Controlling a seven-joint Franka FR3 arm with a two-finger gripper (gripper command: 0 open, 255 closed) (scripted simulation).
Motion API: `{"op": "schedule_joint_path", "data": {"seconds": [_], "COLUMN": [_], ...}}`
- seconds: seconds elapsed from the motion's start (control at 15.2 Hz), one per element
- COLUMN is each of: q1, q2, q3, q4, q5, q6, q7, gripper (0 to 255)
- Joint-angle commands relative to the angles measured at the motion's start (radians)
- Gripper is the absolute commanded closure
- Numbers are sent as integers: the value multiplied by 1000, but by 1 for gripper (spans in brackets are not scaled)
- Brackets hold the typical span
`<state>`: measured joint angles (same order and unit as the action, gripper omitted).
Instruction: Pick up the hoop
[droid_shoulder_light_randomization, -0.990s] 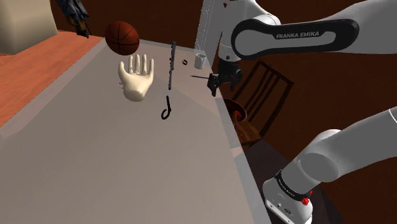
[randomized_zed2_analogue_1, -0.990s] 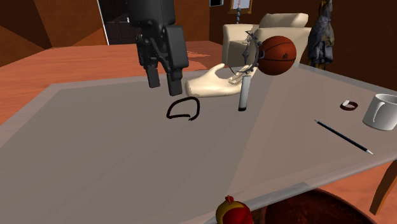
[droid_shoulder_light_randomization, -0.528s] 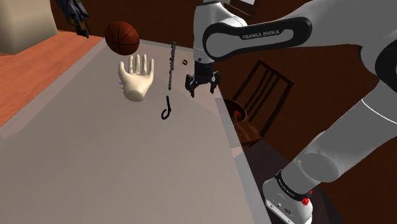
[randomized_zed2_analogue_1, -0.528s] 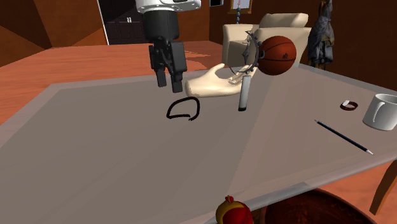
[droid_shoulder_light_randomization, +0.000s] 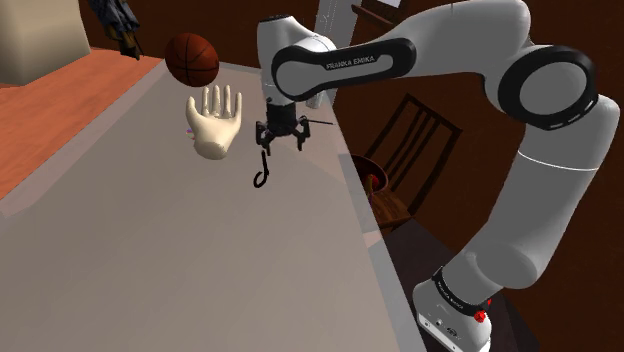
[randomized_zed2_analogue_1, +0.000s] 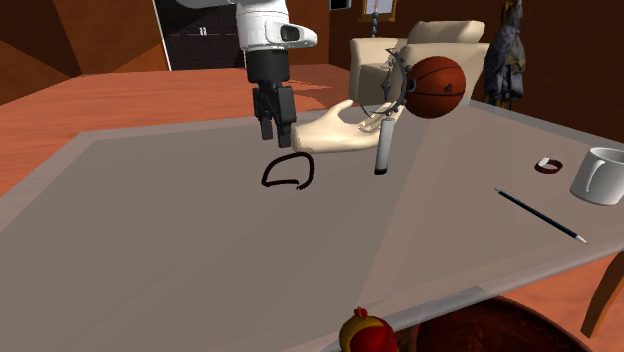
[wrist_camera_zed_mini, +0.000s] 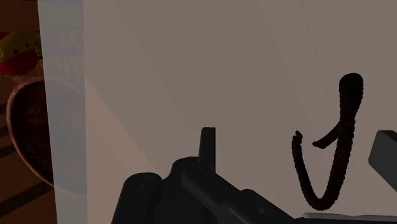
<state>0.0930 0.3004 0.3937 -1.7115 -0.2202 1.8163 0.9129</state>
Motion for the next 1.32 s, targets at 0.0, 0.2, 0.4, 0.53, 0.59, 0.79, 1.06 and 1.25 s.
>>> {"op": "schedule_joint_path", "data": {"seconds": [0.0,0.2,0.4,0.53,0.59,0.79,1.06,1.25], "q1": [32,74,74,74,74,74,72,72], "q2": [100,221,232,240,244,252,249,249], "q3": [-4,-17,-20,-22,-23,-25,-25,-25], "q4": [111,259,235,221,214,204,199,199], "q5": [-28,-57,-61,-65,-67,-70,-70,-70], "q6": [-28,-70,-36,-14,-3,14,16,16], "q7": [44,82,87,91,93,97,96,95], "gripper": [0,0,0,0,0,0,255,255]}}
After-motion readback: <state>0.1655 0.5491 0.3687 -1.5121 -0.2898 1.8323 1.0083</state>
